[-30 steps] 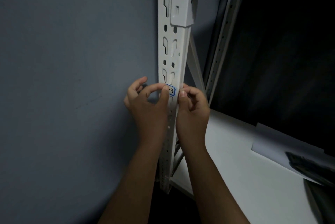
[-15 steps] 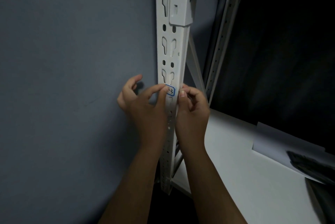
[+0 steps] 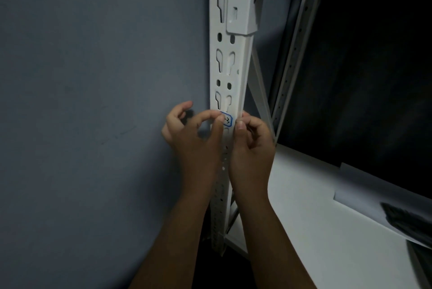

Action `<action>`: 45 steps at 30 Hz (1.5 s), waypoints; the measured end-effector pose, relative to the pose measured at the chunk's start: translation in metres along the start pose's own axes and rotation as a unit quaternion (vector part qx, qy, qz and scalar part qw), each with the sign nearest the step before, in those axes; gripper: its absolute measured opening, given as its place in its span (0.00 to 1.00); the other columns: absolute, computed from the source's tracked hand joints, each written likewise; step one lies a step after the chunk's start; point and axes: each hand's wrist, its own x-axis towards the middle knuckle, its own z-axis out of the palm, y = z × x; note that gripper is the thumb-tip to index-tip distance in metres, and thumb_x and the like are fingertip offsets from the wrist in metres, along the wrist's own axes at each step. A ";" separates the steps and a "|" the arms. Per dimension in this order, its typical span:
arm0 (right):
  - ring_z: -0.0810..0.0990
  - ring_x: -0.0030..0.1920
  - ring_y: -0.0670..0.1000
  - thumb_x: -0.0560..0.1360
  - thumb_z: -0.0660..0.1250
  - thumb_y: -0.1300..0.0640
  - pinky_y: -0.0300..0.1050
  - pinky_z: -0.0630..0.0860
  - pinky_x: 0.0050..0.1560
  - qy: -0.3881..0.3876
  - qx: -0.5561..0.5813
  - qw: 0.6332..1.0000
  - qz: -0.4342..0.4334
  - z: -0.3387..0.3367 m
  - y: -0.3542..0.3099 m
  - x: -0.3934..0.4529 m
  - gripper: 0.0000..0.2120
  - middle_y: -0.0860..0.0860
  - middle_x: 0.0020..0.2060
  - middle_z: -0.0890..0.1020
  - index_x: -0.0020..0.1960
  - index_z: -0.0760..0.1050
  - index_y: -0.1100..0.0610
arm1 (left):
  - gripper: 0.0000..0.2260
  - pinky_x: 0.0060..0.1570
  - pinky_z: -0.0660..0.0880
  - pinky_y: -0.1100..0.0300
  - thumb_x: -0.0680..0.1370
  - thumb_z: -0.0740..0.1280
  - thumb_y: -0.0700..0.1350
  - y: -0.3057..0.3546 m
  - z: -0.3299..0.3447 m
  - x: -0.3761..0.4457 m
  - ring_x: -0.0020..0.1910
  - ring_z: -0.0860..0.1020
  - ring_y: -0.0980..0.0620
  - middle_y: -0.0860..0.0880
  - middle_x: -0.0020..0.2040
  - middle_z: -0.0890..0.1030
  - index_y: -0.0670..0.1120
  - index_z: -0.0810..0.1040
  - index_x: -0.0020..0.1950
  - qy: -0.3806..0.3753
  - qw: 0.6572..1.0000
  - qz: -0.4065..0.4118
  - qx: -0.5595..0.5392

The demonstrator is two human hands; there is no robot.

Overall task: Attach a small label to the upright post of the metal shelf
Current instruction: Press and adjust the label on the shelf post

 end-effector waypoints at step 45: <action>0.73 0.42 0.57 0.73 0.71 0.58 0.45 0.65 0.39 -0.143 -0.531 0.658 -0.514 -0.032 -0.042 0.036 0.05 0.53 0.42 0.79 0.48 0.82 0.56 | 0.10 0.39 0.74 0.69 0.74 0.70 0.40 -0.001 -0.060 -0.006 0.35 0.81 0.62 0.57 0.34 0.82 0.55 0.79 0.38 -0.089 0.981 -0.119 -0.125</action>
